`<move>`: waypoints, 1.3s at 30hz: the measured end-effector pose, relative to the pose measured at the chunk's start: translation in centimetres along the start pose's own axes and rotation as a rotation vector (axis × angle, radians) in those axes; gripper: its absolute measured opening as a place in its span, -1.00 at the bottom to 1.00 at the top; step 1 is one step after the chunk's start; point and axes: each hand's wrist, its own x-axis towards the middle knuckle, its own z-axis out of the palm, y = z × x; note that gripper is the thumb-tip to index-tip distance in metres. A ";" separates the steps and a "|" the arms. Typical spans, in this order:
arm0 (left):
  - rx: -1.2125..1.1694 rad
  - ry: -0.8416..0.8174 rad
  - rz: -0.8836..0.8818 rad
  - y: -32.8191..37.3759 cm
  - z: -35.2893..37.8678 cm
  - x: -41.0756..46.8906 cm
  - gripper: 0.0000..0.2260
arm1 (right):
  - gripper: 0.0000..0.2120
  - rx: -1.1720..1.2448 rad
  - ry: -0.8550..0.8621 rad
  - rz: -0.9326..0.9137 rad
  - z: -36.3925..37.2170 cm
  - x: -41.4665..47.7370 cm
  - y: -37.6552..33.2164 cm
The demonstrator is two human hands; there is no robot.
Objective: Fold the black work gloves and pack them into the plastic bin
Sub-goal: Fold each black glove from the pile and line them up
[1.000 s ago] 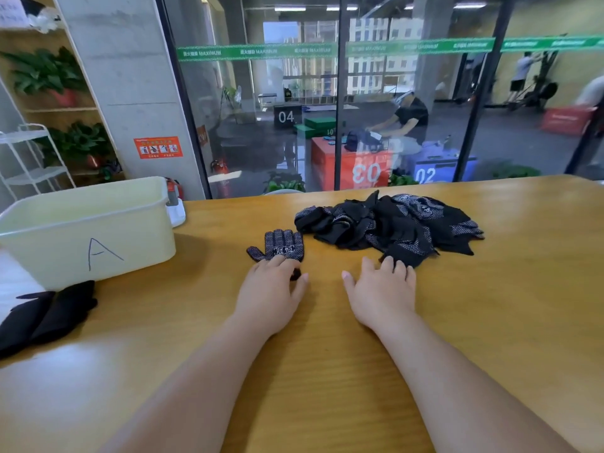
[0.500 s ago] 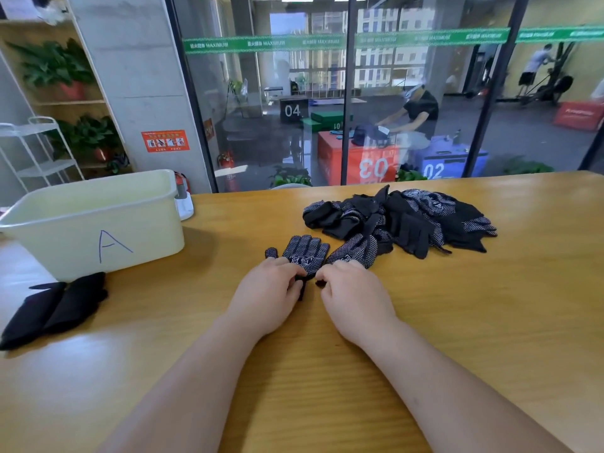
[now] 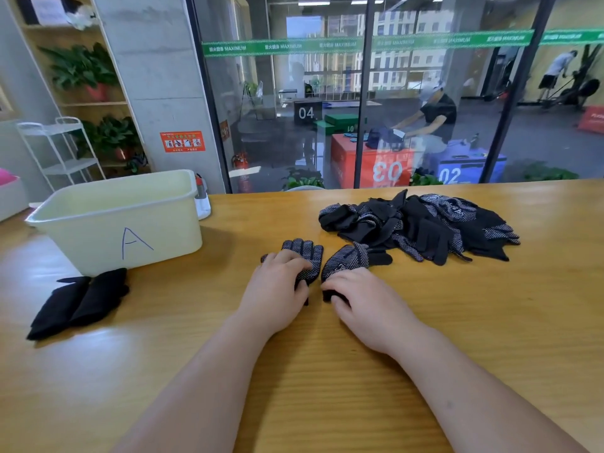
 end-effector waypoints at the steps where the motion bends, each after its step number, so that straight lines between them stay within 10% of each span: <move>1: -0.080 -0.026 0.040 0.2 -0.2 0.0 -0.62 | -0.68 0.030 -0.006 -0.022 -0.1 0.1 -0.2; 13: -0.019 -0.108 0.171 0.7 -0.3 0.0 -0.74 | -0.76 0.027 0.129 0.116 -0.9 0.0 1.0; 22: -0.035 -0.115 0.169 0.6 -0.2 -0.3 -0.48 | -0.71 -0.255 0.177 0.271 -1.1 0.1 1.3; 39: 0.229 -0.376 -0.164 -0.1 -0.6 -0.3 -0.28 | -0.40 -0.108 -0.258 0.117 -0.2 0.4 0.1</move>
